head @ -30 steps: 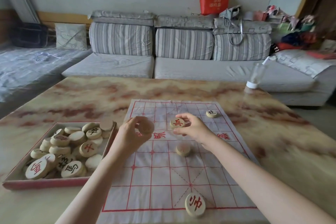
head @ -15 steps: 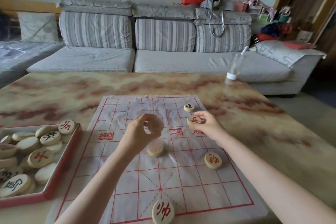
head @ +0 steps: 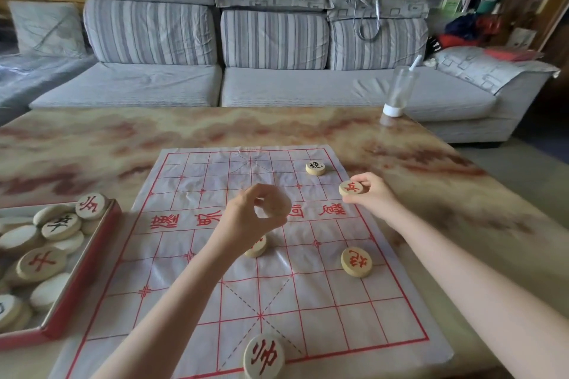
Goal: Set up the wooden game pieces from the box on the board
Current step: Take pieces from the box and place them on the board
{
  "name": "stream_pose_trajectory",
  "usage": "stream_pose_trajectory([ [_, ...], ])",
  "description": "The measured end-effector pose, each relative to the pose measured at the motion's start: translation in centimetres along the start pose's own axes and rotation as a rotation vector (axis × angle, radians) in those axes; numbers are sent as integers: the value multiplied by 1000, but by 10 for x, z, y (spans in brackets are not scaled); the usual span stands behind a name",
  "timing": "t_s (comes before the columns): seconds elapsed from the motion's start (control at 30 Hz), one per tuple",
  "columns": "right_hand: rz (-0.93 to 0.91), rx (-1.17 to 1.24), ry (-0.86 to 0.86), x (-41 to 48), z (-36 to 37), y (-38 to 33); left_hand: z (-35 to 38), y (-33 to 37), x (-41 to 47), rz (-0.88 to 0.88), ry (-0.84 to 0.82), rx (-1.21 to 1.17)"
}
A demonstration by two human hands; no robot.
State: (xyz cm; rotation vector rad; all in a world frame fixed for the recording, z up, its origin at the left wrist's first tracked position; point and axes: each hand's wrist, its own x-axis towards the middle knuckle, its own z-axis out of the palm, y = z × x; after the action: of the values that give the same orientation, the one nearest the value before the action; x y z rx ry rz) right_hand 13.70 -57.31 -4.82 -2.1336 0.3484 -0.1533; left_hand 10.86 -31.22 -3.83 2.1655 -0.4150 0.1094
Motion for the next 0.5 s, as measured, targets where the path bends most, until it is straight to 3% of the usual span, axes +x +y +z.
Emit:
stream_pose_trajectory([
  [0.5, -70, -163, -79, -71, -29, 39, 11, 15, -19, 1, -19, -13],
])
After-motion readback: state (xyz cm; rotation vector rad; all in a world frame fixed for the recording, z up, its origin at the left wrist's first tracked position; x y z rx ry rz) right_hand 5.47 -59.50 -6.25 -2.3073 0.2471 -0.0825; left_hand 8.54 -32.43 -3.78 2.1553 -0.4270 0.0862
